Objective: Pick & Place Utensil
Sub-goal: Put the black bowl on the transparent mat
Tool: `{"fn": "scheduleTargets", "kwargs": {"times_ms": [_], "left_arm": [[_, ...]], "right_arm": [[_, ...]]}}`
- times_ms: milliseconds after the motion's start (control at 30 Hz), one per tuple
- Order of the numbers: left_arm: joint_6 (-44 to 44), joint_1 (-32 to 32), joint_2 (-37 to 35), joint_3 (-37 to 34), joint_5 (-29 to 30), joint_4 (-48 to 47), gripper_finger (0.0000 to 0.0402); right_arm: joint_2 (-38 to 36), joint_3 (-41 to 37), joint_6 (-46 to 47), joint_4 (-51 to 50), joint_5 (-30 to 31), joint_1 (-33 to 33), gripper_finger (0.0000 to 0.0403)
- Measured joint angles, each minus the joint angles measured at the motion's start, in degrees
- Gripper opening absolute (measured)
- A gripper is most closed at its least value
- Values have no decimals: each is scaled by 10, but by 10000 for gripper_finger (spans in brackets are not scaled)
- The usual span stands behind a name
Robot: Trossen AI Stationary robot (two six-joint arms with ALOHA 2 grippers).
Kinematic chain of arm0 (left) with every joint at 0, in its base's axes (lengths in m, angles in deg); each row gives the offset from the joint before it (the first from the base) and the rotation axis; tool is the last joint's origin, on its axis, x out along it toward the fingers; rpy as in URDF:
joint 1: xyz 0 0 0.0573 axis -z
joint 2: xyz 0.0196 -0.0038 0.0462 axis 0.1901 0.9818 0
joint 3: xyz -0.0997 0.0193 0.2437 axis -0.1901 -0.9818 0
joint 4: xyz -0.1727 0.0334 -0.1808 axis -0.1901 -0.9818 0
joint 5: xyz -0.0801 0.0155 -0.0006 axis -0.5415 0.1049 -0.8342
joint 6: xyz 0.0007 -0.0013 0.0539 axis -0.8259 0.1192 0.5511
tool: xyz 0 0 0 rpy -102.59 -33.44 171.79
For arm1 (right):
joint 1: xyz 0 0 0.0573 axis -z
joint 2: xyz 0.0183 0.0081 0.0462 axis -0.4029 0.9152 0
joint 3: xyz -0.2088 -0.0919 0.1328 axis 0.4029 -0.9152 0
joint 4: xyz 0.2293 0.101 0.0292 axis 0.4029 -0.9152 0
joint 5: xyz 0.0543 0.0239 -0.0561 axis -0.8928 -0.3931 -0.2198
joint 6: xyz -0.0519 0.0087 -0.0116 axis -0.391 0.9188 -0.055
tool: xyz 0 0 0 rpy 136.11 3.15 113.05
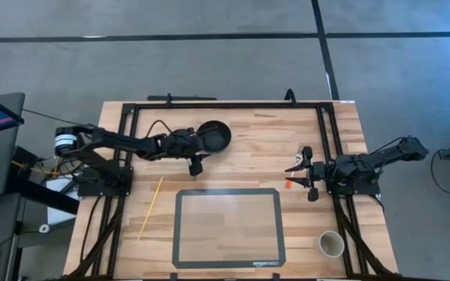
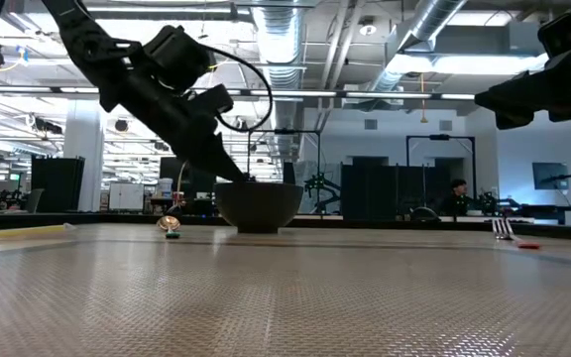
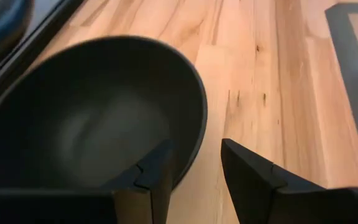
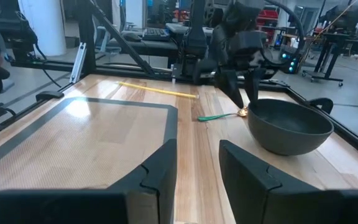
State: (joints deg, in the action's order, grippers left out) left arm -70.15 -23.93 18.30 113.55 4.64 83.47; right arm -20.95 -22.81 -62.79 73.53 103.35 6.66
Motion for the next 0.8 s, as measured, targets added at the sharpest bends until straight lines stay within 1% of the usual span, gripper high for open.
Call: {"fn": "scheduleTargets", "kwargs": {"times_ms": [233, 400, 467, 533, 667, 700, 800], "left_arm": [[0, 0, 19, 0, 3, 3, 135], [36, 0, 22, 0, 6, 5, 128], [47, 0, 21, 0, 6, 5, 111], [58, 0, 21, 0, 6, 6, 85], [60, 0, 21, 0, 4, 8, 18], [62, 0, 21, 0, -4, 10, 13], [60, 5, 20, 0, -37, 14, 13]], "right_arm": [[0, 0, 0, 0, 0, 0, 113], [0, 0, 0, 0, 0, 0, 113], [0, 0, 0, 0, 0, 0, 113], [0, 0, 0, 0, 0, 0, 113], [0, 0, 0, 0, 0, 0, 113], [0, 0, 0, 0, 0, 0, 113], [0, 0, 0, 0, 0, 0, 113]]}}
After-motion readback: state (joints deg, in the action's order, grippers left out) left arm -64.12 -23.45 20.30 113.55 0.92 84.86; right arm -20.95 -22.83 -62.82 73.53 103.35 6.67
